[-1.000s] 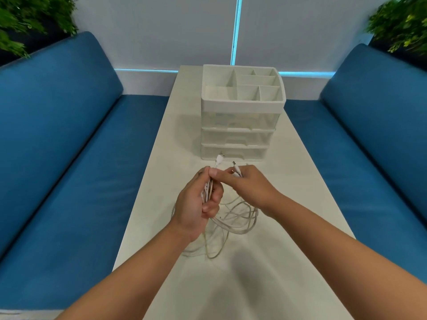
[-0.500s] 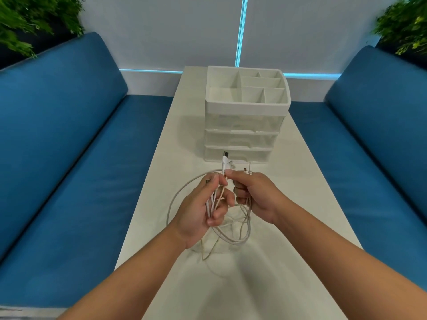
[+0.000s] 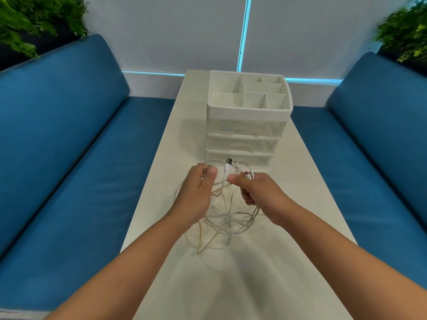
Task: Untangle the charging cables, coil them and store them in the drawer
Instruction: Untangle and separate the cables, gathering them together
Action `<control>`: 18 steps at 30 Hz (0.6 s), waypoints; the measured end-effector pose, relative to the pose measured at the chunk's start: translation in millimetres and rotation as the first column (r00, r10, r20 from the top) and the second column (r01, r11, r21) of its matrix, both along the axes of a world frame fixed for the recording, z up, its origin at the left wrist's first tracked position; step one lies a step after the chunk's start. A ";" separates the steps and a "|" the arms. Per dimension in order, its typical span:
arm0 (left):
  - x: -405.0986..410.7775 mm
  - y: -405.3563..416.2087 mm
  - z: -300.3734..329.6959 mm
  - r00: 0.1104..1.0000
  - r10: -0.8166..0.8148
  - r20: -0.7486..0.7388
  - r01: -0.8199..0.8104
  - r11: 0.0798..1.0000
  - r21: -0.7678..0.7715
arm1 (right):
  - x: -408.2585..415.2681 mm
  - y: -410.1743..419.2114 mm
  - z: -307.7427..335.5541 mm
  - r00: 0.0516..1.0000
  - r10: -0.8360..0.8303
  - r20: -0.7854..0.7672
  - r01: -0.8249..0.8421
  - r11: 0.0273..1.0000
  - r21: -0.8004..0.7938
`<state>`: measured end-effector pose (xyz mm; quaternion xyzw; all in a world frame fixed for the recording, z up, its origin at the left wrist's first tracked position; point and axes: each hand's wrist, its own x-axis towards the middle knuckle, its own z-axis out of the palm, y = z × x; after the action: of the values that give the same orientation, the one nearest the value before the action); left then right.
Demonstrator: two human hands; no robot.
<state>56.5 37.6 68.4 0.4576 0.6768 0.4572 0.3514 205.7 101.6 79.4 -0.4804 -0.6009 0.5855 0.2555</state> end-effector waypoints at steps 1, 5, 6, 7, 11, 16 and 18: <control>1.7 1.6 2.2 0.999 -0.032 0.017 0.032 0.999 -0.004 | -1.2 -0.2 0.7 1.000 0.025 0.018 -0.025 0.999 0.023; 5.7 0.3 1.6 0.995 -0.080 0.065 0.080 0.997 0.006 | -3.1 0.4 3.5 0.990 0.113 0.089 -0.122 0.987 0.107; 6.1 -0.2 -0.6 0.994 -0.084 0.070 0.083 0.996 0.017 | -2.9 0.9 3.4 0.982 0.149 0.113 -0.163 0.978 0.132; 7.0 -1.0 -2.8 0.993 -0.089 0.081 0.087 0.996 0.024 | -2.8 1.3 3.0 0.973 0.185 0.137 -0.205 0.967 0.153; 10.2 -2.2 -12.4 0.989 -0.103 0.111 0.103 0.995 0.008 | -1.0 1.2 -3.1 0.952 0.262 0.159 -0.289 0.939 0.186; 9.9 -2.4 -18.6 0.992 -0.019 0.124 0.016 1.000 0.027 | 2.7 1.9 -5.7 0.912 0.348 0.216 -0.393 0.892 0.223; 5.0 2.2 -19.5 0.940 0.102 0.327 -0.101 0.995 -0.020 | 6.6 2.7 -5.8 0.919 0.330 0.217 -0.376 0.900 0.222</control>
<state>61.6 39.7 48.9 0.3392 0.6325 0.5432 0.4356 212.3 104.3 73.6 -0.3749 -0.7694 0.4944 0.1518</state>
